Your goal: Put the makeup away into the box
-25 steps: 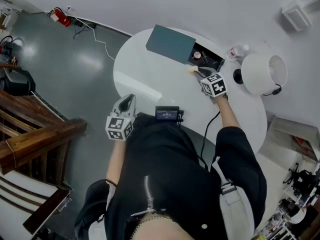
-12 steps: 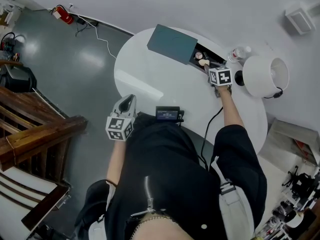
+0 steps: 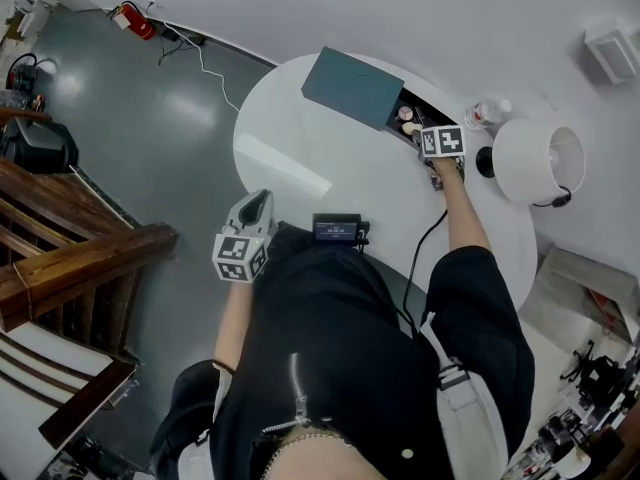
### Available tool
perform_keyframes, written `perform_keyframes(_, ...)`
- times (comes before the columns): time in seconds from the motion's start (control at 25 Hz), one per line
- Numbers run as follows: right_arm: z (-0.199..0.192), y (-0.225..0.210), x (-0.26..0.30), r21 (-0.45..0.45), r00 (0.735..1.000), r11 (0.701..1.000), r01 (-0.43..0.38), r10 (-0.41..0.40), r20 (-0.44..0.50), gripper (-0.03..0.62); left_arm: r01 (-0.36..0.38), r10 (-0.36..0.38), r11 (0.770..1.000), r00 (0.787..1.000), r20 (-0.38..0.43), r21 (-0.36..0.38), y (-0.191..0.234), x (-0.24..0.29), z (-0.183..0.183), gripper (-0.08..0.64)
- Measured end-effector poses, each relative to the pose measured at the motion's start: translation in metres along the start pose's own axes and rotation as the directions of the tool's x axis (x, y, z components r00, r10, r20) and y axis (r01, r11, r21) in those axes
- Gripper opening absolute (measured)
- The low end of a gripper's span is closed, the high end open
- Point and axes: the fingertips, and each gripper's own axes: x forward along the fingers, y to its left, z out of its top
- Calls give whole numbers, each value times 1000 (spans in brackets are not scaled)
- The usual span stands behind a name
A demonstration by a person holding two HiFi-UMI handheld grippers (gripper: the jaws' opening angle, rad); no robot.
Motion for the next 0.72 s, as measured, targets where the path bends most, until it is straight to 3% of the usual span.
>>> perform_keyframes(0.24,1,-10,0,17,999,1000,25,-26,25,155,7,-7,1000,1000,-19,13,-3,3,1,15)
perform_keyframes(0.36,8,-5,-18,46,990,998,47,-52,131,155,28,-28,999,999,-29,29,-1,4,2,15)
perform_keyframes(0.48,13,4,-45,92,962,994,55,-78,262,150,58,-57,997,998,-29,47,2,7,8,15)
perform_keyframes(0.64,8,11,-82,111,912,988,112,-146,383,27,121,-120,989,992,-25,85,0,15,19,15)
perform_keyframes(0.72,2,21,-98,113,894,984,140,-174,413,5,168,-168,981,986,-11,99,-1,17,26,15)
